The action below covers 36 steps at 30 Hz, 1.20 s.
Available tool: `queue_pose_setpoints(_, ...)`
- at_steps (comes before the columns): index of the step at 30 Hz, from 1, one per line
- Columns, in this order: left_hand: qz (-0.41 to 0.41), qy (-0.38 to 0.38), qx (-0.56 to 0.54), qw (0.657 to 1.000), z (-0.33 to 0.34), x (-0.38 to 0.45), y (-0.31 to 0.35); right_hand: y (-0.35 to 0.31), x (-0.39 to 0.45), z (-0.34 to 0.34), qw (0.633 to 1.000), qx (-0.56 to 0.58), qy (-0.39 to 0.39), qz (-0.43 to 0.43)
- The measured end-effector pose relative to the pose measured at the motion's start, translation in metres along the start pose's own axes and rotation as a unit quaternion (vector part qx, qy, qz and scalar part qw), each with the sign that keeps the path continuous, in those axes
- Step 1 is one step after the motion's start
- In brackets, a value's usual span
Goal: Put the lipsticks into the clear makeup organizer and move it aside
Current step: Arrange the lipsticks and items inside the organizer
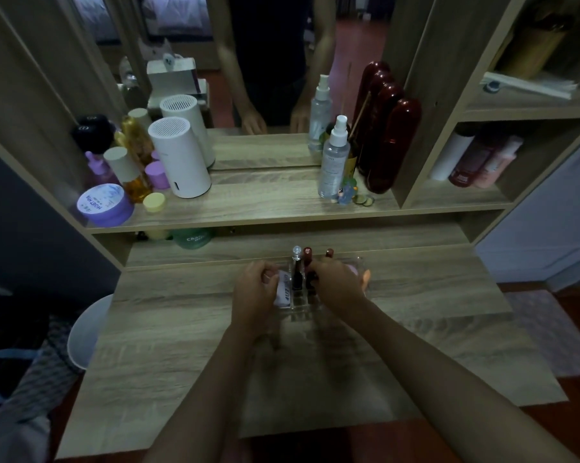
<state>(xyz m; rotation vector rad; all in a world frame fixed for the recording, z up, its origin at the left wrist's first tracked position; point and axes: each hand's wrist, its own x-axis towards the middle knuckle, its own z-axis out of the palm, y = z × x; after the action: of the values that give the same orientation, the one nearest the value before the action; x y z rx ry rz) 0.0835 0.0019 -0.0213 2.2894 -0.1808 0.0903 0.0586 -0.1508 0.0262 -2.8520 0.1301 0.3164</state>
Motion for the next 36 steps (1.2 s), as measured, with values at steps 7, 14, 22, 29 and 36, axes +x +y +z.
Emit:
queue_pose_setpoints(7,-0.009,0.021,-0.024,0.999,0.000,0.016,0.014,0.008,0.003,0.006,1.000,0.017,0.020,-0.016)
queue_pose_setpoints(14,0.041,-0.085,0.071,0.993,0.011,0.051,0.054,0.008,0.005,0.009,1.000,0.011,0.024,-0.006)
queue_pose_setpoints(22,0.092,-0.129,0.270,0.950,0.024,0.058,0.062,0.013,0.007,0.013,1.000,0.012,-0.015,0.023)
queue_pose_setpoints(29,0.125,-0.137,0.272,0.944,0.029,0.057,0.062,0.018,0.000,0.000,0.995,0.070,0.068,-0.013)
queue_pose_setpoints(36,0.160,-0.114,0.271,0.942,0.032,0.048,0.060,0.030,-0.009,-0.014,0.988,0.095,0.116,-0.038)
